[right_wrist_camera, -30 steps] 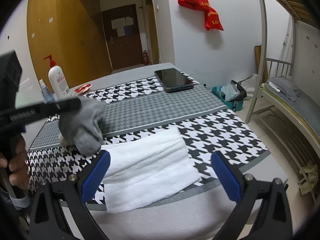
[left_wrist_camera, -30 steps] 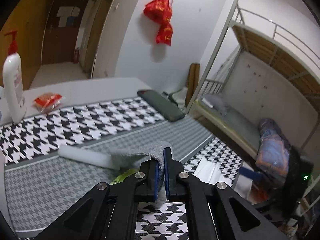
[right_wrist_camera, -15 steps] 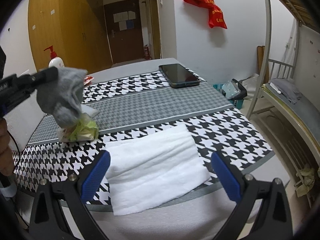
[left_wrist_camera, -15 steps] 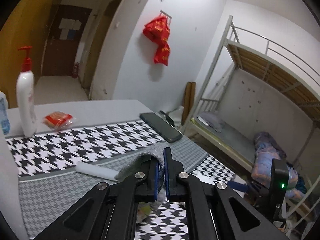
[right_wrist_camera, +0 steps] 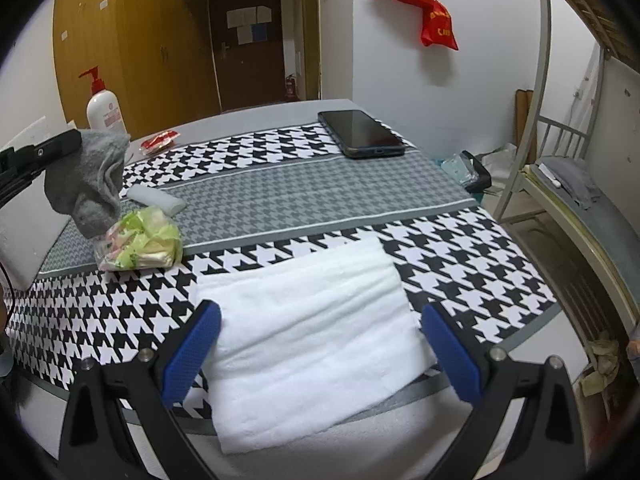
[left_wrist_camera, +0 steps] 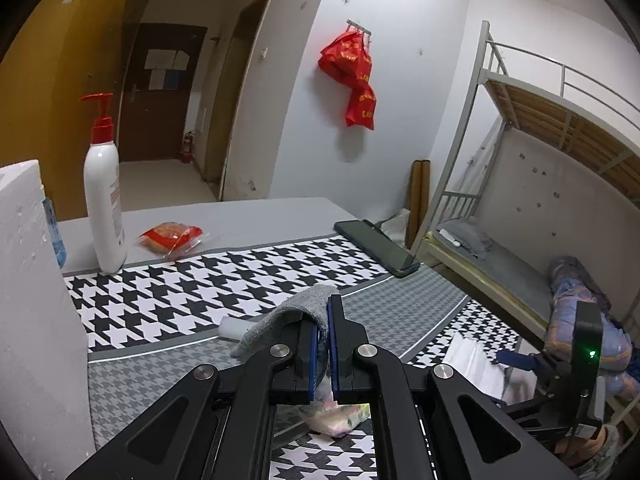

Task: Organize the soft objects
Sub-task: 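Grasp the white towel edge with the right tool while the left tool holds the sock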

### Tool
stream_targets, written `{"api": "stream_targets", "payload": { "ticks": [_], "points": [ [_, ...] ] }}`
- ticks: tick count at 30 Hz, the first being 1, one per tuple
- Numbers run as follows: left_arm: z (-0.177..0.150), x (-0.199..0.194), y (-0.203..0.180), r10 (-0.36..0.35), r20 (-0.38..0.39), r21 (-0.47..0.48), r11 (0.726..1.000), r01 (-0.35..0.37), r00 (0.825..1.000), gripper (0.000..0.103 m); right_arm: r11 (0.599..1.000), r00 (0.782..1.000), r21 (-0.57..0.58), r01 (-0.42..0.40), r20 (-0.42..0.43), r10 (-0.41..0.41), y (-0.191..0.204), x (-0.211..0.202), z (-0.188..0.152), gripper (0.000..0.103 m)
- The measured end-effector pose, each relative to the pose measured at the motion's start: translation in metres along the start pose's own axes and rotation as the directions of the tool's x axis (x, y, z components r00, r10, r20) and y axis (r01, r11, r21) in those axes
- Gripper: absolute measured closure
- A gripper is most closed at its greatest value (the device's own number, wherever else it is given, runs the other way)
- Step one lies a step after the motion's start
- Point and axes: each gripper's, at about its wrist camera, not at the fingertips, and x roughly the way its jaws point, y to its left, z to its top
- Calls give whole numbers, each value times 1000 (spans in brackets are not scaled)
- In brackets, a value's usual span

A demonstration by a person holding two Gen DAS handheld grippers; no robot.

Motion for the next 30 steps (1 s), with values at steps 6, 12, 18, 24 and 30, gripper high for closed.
{"api": "stream_targets", "payload": {
  "ticks": [6, 12, 18, 24, 30],
  "points": [
    [-3, 0, -6, 14, 3, 26, 1000, -14, 1000, 98, 1000, 999, -19, 10, -38, -11, 4, 6, -4, 19],
    [-3, -3, -7, 12, 14, 30, 999, -12, 1000, 98, 1000, 999, -30, -2, -36, 1, 7, 2, -6, 28],
    [-3, -5, -9, 10, 19, 31, 999, -10, 1000, 98, 999, 999, -48, -15, -47, 12, 15, -4, -5, 65],
    [-2, -10, -13, 3, 40, 51, 999, -5, 999, 98, 999, 999, -16, -46, -28, 45, 10, -3, -4, 90],
    [-1, -18, -17, -23, 55, 60, 998, 19, 998, 98, 998, 998, -6, -57, 21, 57, 11, -15, 4, 91]
  ]
}}
